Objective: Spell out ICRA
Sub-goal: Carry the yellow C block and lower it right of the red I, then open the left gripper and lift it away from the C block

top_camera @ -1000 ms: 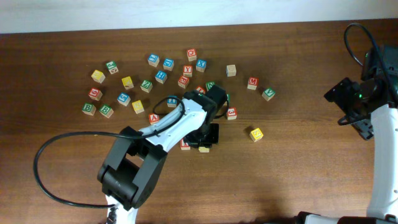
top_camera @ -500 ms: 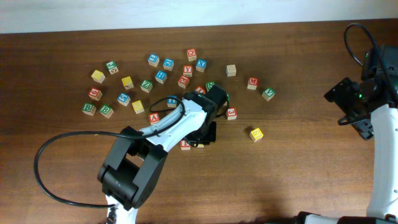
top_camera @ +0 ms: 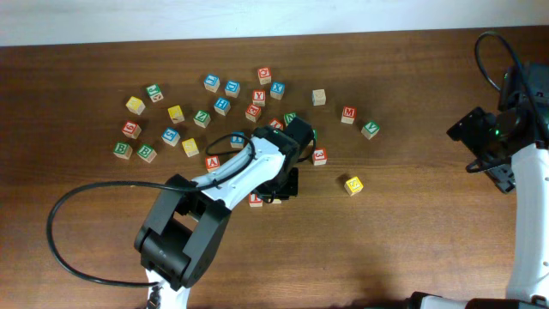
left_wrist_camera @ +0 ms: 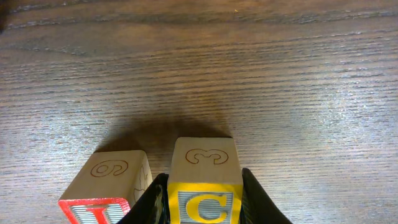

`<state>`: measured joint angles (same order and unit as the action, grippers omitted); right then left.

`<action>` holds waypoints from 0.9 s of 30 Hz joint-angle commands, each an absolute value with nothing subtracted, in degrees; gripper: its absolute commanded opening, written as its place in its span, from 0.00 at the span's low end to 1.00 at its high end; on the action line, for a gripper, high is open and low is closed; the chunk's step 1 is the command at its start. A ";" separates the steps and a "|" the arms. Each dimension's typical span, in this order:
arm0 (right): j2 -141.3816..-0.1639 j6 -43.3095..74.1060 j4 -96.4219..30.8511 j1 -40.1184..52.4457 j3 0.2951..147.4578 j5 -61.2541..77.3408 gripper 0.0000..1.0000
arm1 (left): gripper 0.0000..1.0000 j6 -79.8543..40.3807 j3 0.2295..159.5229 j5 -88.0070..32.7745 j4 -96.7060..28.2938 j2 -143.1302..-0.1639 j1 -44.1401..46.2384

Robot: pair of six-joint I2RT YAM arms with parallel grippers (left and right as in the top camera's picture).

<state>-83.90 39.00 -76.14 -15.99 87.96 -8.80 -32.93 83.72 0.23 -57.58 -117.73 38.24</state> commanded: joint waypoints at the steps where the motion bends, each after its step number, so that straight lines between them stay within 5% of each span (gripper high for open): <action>1: -84.16 39.27 -76.12 -16.16 88.18 -9.72 0.98 | 0.28 -34.98 83.29 -0.16 -57.67 -118.19 38.24; 3: -84.16 39.27 -76.14 -16.16 88.18 -9.72 0.98 | 0.38 -34.98 83.29 -0.19 -57.67 -118.17 38.24; 21: -84.16 39.27 -76.12 -16.16 88.18 -9.69 0.98 | 0.42 -33.10 86.52 0.45 -52.58 -118.17 34.44; 27: -84.16 39.27 -76.14 -16.16 88.18 -9.72 0.98 | 0.40 -31.16 101.91 0.75 -63.64 -118.06 29.47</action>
<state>-83.90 39.03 -76.18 -15.99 87.96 -8.80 -33.41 94.15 0.08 -58.76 -117.73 31.92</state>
